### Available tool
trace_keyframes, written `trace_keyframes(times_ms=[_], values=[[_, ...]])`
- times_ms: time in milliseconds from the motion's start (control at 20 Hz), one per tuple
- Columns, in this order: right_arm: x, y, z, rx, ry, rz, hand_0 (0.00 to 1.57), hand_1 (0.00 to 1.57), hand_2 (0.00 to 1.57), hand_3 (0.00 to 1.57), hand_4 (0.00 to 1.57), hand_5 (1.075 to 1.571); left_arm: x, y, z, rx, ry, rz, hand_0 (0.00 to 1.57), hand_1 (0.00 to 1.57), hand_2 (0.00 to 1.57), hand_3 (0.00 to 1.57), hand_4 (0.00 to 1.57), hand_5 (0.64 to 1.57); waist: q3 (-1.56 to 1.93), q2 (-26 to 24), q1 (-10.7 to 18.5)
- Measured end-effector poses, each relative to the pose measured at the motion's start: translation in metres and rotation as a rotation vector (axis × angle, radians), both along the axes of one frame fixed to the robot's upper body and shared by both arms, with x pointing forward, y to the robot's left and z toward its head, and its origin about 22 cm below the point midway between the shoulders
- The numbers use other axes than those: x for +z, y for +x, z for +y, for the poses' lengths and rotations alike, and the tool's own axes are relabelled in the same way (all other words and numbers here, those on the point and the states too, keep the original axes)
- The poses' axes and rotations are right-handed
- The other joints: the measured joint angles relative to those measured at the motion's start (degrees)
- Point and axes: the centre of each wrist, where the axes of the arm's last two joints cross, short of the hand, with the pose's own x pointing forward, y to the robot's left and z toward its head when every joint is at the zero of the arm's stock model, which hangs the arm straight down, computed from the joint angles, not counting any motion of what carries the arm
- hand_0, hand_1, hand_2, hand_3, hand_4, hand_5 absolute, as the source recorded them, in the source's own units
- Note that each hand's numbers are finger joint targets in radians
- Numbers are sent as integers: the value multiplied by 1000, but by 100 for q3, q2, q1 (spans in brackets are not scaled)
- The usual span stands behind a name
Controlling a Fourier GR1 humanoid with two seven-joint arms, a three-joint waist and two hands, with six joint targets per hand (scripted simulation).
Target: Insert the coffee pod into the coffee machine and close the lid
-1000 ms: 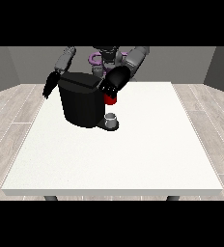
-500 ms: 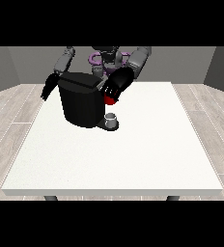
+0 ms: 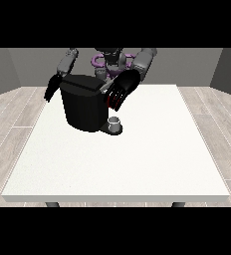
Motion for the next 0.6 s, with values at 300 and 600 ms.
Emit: trace_keyframes(times_ms=[300, 600], values=[[-21, -5, -3, -19, 16, 62, 0, 0, 0, 0, 0, 1571, -24, 5, -12, 0, -10, 72, 0, 0, 0, 60, 0, 1571, 0, -370, 253], [-70, -30, -30, -59, 34, 176, 0, 0, 0, 0, 0, 1571, -88, 6, -20, -32, -43, 225, 0, 0, 177, 0, 0, 1571, -3, -1197, 682]])
